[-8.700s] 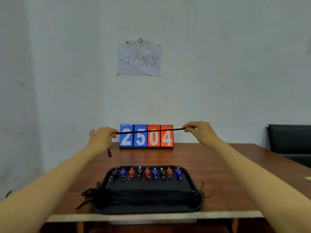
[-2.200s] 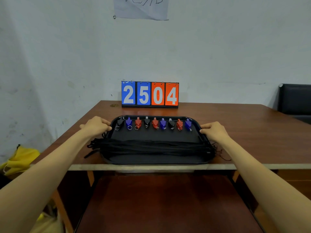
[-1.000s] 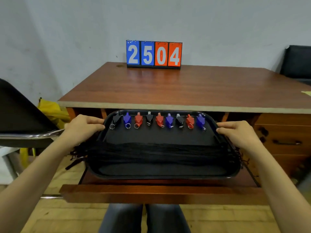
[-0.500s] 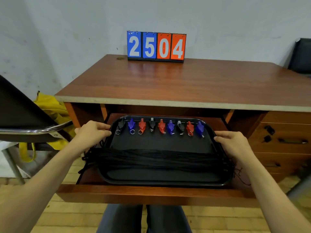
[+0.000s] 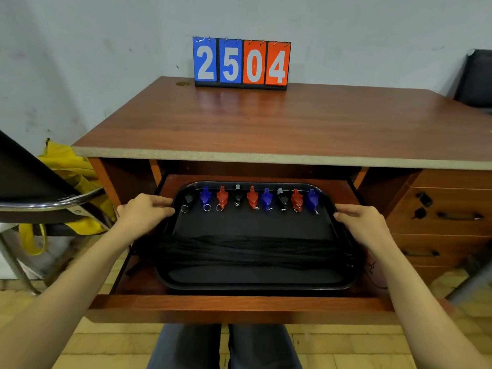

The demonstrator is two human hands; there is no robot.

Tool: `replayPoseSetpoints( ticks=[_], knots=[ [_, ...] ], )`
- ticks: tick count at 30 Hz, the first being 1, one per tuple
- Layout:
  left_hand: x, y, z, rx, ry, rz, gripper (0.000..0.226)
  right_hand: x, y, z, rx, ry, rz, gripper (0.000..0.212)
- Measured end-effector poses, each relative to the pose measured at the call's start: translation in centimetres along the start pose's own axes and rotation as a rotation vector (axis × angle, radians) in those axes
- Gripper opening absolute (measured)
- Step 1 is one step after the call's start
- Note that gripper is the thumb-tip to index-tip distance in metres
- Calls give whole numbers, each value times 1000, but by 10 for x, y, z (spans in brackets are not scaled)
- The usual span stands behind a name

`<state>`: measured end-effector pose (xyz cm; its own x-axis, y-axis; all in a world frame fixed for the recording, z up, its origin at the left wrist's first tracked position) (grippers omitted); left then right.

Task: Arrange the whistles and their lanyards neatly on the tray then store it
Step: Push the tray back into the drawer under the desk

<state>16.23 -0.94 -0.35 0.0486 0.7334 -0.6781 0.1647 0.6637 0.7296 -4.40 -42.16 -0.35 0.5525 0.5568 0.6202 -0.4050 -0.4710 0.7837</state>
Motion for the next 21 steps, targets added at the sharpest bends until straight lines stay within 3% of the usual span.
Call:
replayPoseSetpoints(
  ticks=[8, 11, 16, 18, 21],
  knots=[
    [7, -4, 2, 49, 13, -38, 32, 1, -1, -1, 26, -1, -41, 33],
    [1, 0, -1, 24, -18, 48, 33, 5, -2, -1, 64, 8, -98, 36],
    [-40, 11, -26, -189, -262, 317, 35, 15, -5, -8, 44, 15, -344, 50],
    [-59, 12, -43, -234, -364, 303, 35, 32, -3, -18, -18, 72, -447, 52],
    [-81, 2, -74, -205, -522, 192, 33, 70, -3, -46, -88, 247, -408, 46]
  ],
)
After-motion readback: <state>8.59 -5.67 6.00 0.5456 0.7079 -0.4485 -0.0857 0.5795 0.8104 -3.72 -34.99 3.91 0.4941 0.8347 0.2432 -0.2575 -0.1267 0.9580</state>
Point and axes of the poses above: each hand's wrist, its own z-axis towards the middle knuckle, its own y-axis out of the back of the hand, x = y × z, the point moved 10 cm from there along z, towards the middle knuckle, and after that the axes turned 9 degrees about -z, right-handed, at the moved point
